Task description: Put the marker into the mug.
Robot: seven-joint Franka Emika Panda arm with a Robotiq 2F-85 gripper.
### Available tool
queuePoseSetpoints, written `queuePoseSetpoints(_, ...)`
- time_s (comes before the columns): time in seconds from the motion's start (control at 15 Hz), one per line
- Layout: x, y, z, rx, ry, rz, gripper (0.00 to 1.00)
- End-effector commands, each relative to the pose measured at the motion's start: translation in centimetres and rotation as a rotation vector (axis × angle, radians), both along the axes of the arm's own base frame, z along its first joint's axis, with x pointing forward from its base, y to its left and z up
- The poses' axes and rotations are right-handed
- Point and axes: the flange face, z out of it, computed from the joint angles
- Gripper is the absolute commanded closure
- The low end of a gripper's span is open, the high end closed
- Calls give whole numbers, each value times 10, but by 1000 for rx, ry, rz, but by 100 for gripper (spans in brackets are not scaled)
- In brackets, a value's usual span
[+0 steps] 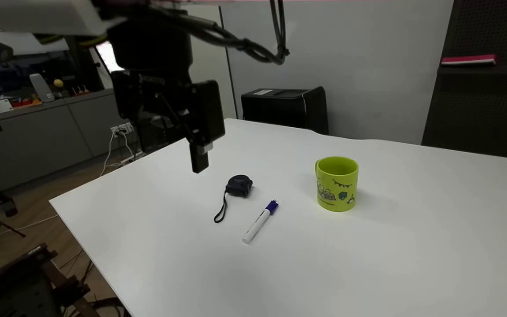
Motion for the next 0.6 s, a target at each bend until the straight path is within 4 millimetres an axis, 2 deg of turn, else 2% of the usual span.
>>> queuePoseSetpoints(0.0, 20, -7, -22, 9, -74, -60, 0)
queuePoseSetpoints(0.53, 51, -16, -64, -42, -171, -87, 0)
